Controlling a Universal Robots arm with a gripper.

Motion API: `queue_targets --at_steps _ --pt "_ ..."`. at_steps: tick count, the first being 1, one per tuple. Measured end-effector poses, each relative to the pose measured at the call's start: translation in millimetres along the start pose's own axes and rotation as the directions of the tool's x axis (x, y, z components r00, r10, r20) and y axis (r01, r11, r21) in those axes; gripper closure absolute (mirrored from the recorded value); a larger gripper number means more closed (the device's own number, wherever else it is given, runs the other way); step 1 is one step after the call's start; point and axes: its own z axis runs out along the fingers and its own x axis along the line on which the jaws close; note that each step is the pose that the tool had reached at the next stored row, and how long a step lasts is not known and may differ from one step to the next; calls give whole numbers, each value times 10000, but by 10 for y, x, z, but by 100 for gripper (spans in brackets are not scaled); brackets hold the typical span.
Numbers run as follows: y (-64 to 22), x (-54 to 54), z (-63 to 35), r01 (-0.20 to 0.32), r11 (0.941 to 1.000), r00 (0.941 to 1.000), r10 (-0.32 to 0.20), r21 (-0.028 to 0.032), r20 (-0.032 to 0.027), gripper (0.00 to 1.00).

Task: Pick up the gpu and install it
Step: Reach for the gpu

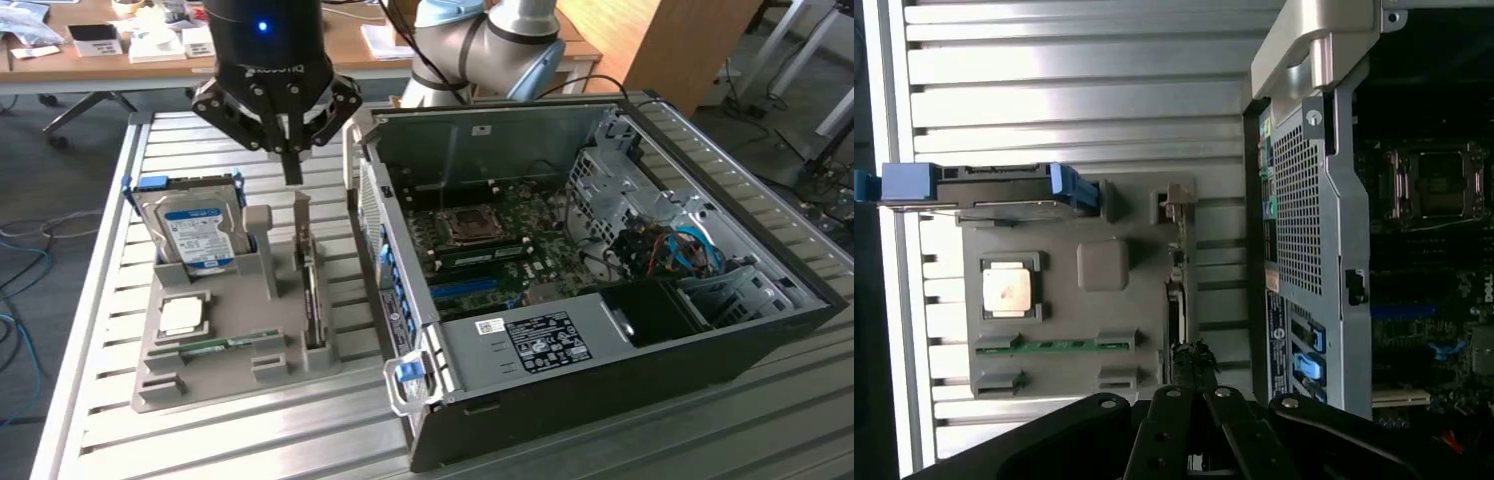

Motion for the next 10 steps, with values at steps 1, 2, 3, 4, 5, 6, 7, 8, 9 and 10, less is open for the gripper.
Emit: queue_targets --at_steps 1,2,3,4,5,6,7,8,9,10 --pt "-19 1 -1 0 10000 10000 0 0 0 89" --pt "-37 2 -1 0 10000 10000 0 -1 1 89" --pt "-52 4 -2 -1 10000 10000 1 -1 0 89" --pt "-64 5 -2 -1 10000 10000 1 -1 1 89" --pt "-69 7 -2 -1 10000 10000 1 0 0 89" --pt "-70 14 -2 -4 10000 10000 4 0 1 89" --pt "-71 21 -2 -3 10000 10000 3 0 1 89" --pt "-72 32 -3 -1 10000 10000 1 0 0 89" --pt "-74 44 -2 -1 10000 10000 1 -1 1 89" --pt "-75 56 -3 0 10000 10000 0 0 0 89"
